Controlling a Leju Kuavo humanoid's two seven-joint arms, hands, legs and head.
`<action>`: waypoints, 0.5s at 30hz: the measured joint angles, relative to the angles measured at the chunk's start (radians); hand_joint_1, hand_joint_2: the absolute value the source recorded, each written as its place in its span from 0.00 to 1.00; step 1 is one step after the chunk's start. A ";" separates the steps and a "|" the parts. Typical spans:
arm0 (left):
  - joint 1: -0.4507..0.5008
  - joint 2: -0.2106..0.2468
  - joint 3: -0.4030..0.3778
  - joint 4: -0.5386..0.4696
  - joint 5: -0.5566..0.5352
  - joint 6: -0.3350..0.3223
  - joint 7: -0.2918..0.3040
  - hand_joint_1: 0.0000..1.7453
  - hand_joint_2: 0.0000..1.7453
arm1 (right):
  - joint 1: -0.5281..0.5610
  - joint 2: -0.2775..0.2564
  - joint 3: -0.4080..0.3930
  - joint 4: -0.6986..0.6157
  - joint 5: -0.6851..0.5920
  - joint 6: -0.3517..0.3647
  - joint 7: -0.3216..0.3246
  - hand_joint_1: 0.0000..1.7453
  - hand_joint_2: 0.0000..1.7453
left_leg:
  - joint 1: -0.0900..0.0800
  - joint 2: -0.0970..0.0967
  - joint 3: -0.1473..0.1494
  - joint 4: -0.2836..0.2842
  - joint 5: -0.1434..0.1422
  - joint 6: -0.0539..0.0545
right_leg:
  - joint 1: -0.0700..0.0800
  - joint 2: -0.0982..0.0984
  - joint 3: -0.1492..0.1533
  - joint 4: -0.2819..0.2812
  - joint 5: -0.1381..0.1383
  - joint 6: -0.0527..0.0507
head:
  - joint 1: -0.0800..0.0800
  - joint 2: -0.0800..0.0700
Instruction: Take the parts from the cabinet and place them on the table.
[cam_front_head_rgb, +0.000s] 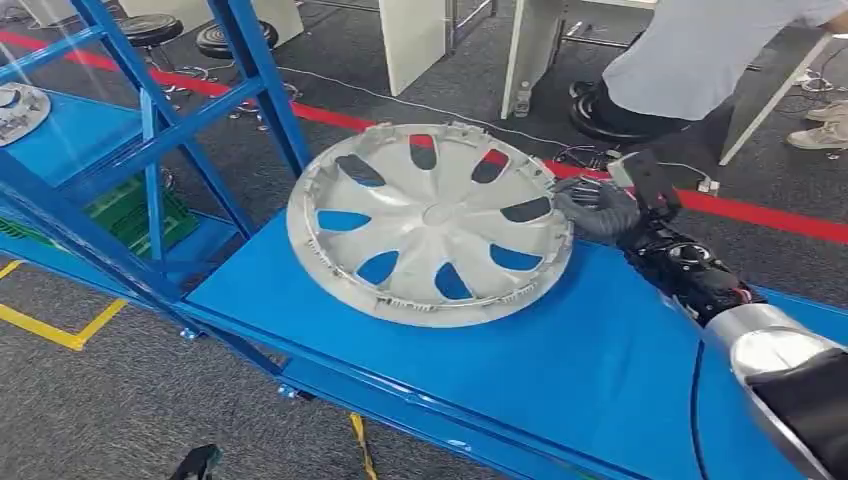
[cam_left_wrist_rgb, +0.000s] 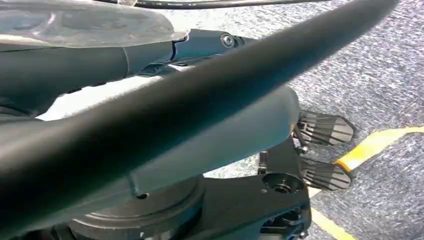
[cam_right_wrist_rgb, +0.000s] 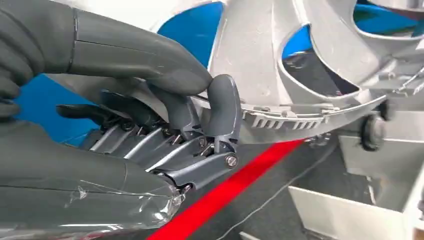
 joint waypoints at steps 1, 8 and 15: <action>-0.001 0.000 -0.002 0.000 0.000 0.000 0.000 0.00 0.00 | 0.000 -0.001 -0.008 -0.003 -0.005 0.002 -0.001 1.00 1.00 | 0.000 0.000 0.000 0.000 0.000 0.000 | 0.000 0.000 0.000 0.000 0.000 0.000 | 0.000 0.000; -0.009 -0.002 -0.010 0.000 -0.003 0.003 0.010 0.00 0.00 | 0.005 -0.004 -0.057 -0.013 -0.077 0.027 -0.017 1.00 1.00 | 0.000 0.000 0.000 0.000 0.000 0.000 | 0.000 0.000 0.000 0.000 0.000 0.000 | 0.000 0.000; -0.010 -0.003 -0.013 0.000 0.000 0.006 0.013 0.00 0.00 | 0.027 -0.004 -0.087 -0.036 -0.163 0.077 -0.049 1.00 1.00 | 0.000 0.000 -0.001 0.000 0.000 0.000 | 0.000 0.000 0.000 0.000 0.000 0.000 | 0.000 0.000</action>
